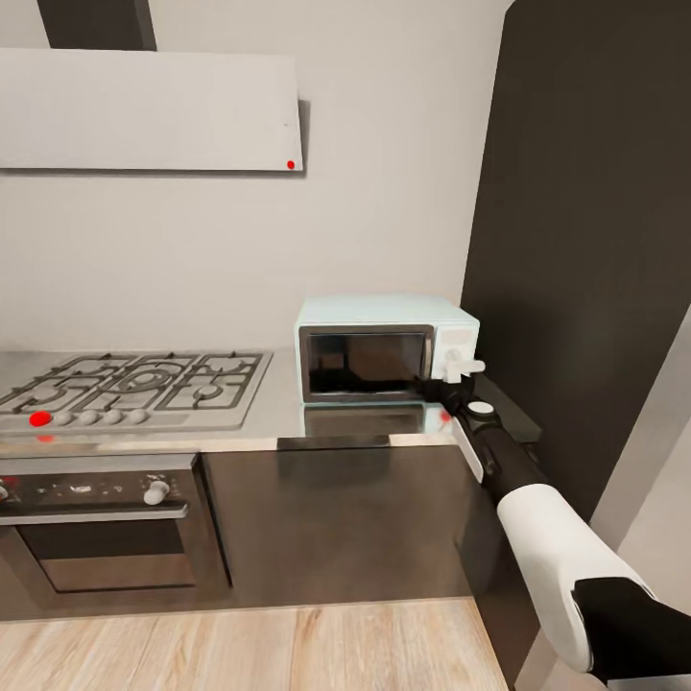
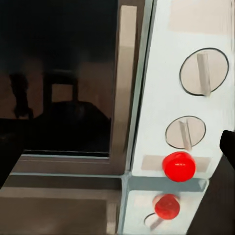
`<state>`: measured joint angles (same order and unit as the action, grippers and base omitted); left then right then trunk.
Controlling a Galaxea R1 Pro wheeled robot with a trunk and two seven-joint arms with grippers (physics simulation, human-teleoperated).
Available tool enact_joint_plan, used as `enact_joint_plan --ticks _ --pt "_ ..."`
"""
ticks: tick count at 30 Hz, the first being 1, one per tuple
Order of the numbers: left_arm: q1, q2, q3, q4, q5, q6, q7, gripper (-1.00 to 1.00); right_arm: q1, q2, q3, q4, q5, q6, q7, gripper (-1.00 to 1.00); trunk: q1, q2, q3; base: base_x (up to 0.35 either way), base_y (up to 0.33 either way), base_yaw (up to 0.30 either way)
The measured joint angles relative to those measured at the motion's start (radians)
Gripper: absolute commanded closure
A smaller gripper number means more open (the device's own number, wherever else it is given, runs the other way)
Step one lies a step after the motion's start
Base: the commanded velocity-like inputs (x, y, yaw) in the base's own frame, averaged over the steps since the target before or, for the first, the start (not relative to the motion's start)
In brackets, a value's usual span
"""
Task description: In the kitchen, take the popcorn bag from the countertop, put it into the microwave, and heat it until the popcorn is cooked so the cooked popcorn ends up inside the bag.
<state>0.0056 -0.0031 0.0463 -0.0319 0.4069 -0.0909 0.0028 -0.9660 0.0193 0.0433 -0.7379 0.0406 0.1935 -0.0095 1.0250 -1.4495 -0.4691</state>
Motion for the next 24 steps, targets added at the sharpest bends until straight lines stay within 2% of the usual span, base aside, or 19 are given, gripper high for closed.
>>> enact_joint_plan --ticks 4,13,24 --pt "0.000 0.000 0.000 0.000 0.000 0.000 0.000 -1.00 0.000 -0.004 0.000 0.001 -0.001 0.000 -0.002 -1.00 0.000 0.000 0.000 0.041 0.000 0.000" --pt "0.000 0.000 0.000 0.000 0.000 0.000 0.000 -1.00 0.000 -0.002 0.000 0.002 -0.003 -0.019 -0.003 -1.00 0.000 0.000 0.000 0.255 0.000 0.000" --pt "0.000 0.000 0.000 -0.001 0.000 0.000 0.000 -1.00 0.000 -0.001 0.000 0.010 -0.003 -0.029 -0.004 -1.00 0.000 0.000 0.000 0.031 0.000 0.000"
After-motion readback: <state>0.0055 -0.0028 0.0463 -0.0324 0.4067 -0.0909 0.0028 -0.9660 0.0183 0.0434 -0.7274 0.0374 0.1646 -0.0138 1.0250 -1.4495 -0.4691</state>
